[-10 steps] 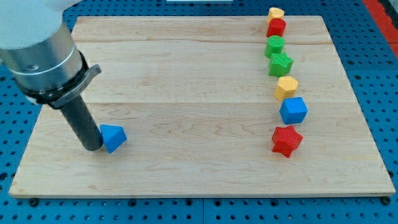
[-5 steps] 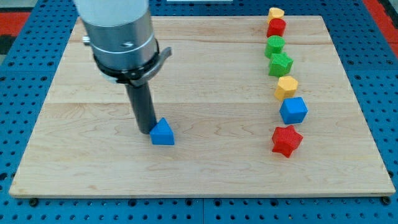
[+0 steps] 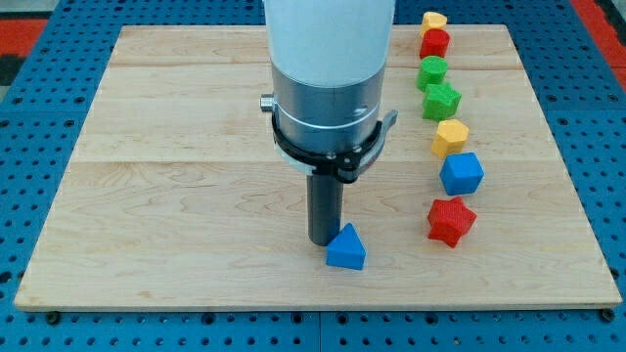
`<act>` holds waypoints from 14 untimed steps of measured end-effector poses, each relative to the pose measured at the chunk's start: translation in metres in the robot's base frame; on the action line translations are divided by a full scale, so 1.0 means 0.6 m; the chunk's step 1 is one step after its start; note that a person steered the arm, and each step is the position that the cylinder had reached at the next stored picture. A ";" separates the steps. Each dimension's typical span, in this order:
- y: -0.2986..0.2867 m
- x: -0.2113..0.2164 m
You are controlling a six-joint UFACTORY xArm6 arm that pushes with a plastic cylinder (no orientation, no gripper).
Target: Push the blue triangle into the bottom of the red star
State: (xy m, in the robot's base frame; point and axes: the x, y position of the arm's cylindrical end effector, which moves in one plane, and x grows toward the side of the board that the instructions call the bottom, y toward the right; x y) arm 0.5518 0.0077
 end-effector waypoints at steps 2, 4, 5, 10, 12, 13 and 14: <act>0.000 0.024; 0.000 0.056; 0.000 0.061; 0.075 0.048; 0.089 0.048; 0.124 0.048; 0.157 0.048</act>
State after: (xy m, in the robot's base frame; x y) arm 0.5805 0.1018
